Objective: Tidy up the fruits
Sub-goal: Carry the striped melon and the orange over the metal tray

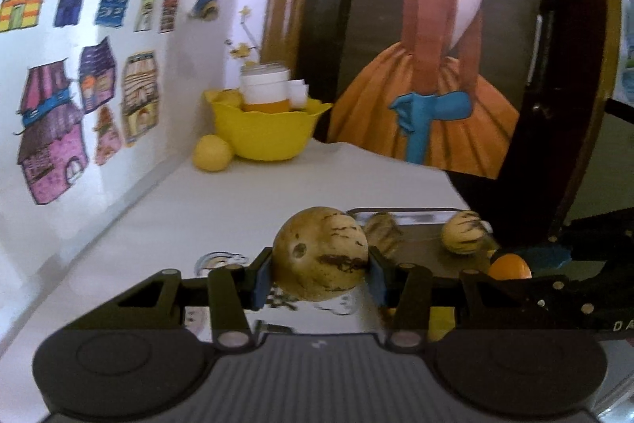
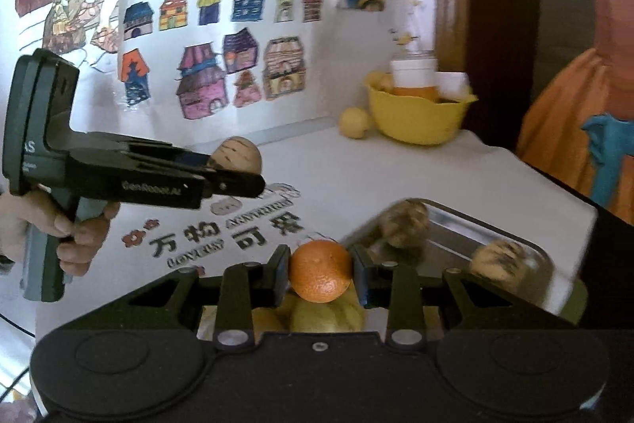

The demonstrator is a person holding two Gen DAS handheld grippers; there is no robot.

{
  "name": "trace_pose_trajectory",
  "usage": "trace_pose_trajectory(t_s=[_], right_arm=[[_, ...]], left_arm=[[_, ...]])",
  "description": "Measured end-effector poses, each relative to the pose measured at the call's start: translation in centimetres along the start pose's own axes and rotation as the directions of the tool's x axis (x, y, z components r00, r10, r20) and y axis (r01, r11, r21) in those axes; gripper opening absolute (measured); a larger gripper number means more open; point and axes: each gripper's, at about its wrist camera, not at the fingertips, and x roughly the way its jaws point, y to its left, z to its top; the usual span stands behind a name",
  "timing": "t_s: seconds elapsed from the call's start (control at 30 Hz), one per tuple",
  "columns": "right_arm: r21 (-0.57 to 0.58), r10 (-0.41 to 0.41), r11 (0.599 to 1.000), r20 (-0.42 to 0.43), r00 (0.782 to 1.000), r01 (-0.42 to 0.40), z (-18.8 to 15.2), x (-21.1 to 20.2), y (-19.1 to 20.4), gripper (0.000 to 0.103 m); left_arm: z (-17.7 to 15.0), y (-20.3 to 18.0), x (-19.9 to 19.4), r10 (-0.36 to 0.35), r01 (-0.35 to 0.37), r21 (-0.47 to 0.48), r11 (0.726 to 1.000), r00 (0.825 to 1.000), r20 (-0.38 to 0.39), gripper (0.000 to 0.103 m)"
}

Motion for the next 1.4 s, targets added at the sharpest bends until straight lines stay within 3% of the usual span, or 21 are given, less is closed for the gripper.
trace_pose_trajectory(t_s=[0.37,0.63,0.83,1.1,1.4], right_arm=[[0.059,-0.082,0.995,0.017,0.997,0.08,-5.0,-4.2,-0.2,0.035],[0.136,-0.132,0.982,0.008,0.991,0.13,-8.0,-4.8,-0.9,0.035],[0.122,-0.183,0.976,0.013,0.983,0.18,-9.5,-5.2,-0.9,0.035],[0.118,-0.202,0.973,0.011,0.979,0.2,-10.6,-5.2,-0.5,0.035],[0.112,-0.231,0.967,0.005,0.973,0.229,-10.8,-3.6,-0.2,0.035]], left_arm=[[-0.5,-4.2,0.3,-0.068,0.068,0.016,0.998,0.997,-0.022,0.052],[-0.5,-7.1,1.6,-0.105,0.106,0.026,0.994,0.993,-0.049,0.052],[-1.1,-9.0,2.5,-0.139,0.145,0.063,0.987,0.987,-0.085,0.052],[-0.7,-10.7,5.0,-0.116,0.135,0.095,0.986,0.976,-0.184,0.052],[-0.4,-12.5,6.7,-0.088,0.125,0.16,0.979,0.971,-0.223,0.052]])
